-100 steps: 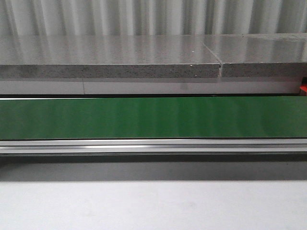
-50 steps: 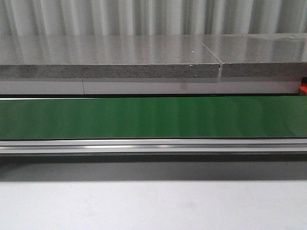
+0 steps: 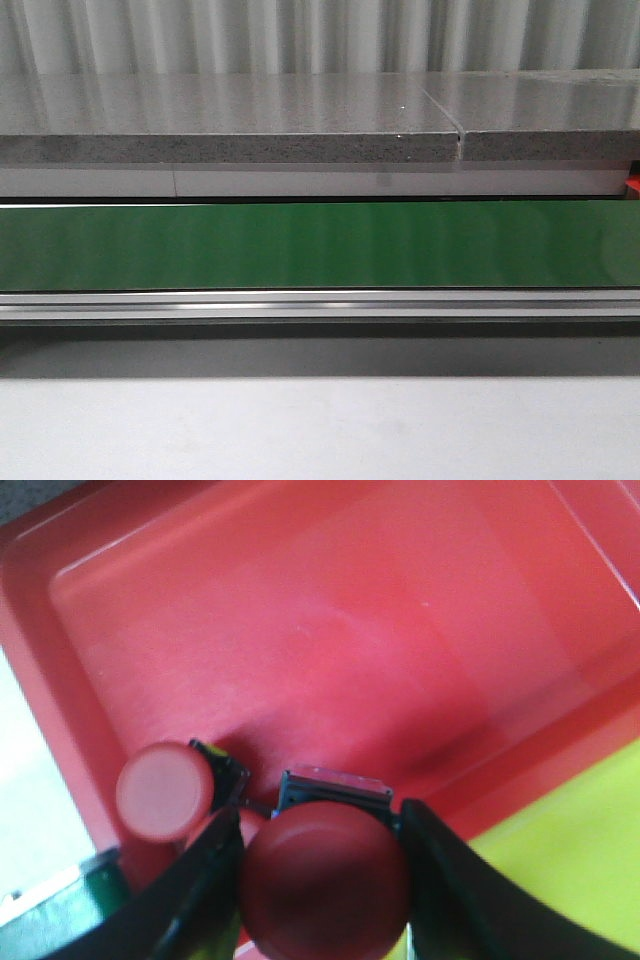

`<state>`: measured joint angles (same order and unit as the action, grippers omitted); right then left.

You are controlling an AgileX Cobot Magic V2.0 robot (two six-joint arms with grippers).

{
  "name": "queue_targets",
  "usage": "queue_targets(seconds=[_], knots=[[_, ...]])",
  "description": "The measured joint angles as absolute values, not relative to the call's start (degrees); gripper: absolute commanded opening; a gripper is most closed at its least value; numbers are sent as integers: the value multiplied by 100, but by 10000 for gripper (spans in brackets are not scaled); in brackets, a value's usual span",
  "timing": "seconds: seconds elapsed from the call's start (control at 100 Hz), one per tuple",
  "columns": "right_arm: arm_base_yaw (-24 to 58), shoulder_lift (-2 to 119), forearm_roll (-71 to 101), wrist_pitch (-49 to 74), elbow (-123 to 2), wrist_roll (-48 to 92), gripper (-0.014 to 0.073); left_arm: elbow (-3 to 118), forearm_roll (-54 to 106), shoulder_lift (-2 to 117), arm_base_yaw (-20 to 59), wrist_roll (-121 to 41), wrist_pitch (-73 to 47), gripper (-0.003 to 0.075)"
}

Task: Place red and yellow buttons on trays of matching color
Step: 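Lower the red button into the red tray and open the right gripper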

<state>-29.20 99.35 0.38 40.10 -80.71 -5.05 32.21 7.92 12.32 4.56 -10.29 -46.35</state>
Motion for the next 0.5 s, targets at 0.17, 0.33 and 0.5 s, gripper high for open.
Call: queue_targets(seconds=[0.17, 0.33, 0.5], knots=[[-2920, 10336, 38, 3856, -8347, -525, 54, 3221, 792, 1232, 456, -1029, -4635, -21], [-2920, 10632, 38, 3831, -8634, -525, 54, 3221, 792, 1232, 456, -1029, -4635, -21], [-2920, 10941, 38, 3822, -8725, -525, 56, 3221, 792, 1232, 456, -1029, -4635, -21]])
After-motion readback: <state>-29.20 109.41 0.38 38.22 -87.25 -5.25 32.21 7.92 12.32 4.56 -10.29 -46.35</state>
